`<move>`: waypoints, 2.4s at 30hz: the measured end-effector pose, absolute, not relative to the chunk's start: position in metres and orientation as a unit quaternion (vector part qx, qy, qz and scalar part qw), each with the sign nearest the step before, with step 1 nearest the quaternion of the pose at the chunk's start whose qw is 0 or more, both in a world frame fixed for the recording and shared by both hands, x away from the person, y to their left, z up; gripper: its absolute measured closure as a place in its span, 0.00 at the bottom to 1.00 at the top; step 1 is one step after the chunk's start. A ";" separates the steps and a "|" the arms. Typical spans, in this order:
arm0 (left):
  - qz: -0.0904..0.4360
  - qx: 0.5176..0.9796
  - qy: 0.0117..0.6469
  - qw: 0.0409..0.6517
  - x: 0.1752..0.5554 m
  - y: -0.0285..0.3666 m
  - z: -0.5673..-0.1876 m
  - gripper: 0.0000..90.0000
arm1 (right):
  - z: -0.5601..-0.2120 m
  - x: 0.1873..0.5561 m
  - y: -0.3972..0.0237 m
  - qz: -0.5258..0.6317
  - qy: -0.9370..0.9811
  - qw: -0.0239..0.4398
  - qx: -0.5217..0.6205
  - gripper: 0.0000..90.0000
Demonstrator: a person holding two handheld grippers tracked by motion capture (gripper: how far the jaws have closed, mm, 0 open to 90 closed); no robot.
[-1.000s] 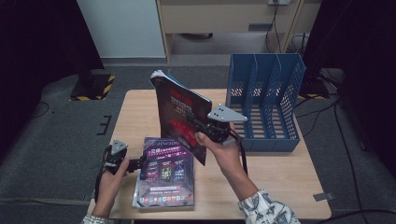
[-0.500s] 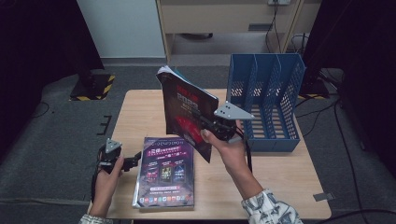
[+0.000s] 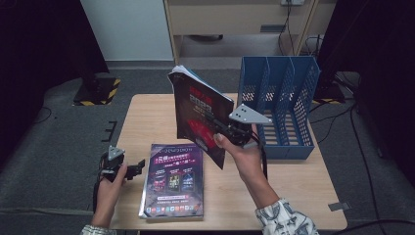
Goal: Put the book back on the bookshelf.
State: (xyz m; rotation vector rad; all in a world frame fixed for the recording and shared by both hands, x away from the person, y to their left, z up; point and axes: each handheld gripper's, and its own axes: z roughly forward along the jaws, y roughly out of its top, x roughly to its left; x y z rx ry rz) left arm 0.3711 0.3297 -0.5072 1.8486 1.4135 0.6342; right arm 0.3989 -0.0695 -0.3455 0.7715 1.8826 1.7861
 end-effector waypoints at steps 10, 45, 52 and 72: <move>0.246 0.720 0.547 0.348 0.371 0.329 -0.508 0.05 | -0.336 0.398 -0.081 0.651 0.664 0.226 0.290 0.97; 0.254 0.733 0.538 0.330 0.372 0.325 -0.510 0.05 | -0.326 0.401 -0.119 0.659 0.630 0.236 0.337 0.97; 0.253 0.736 0.534 0.330 0.372 0.324 -0.510 0.04 | -0.327 0.404 -0.132 0.656 0.622 0.243 0.351 0.97; 0.254 0.737 0.532 0.331 0.372 0.323 -0.510 0.04 | -0.324 0.407 -0.169 0.642 0.608 0.264 0.385 0.97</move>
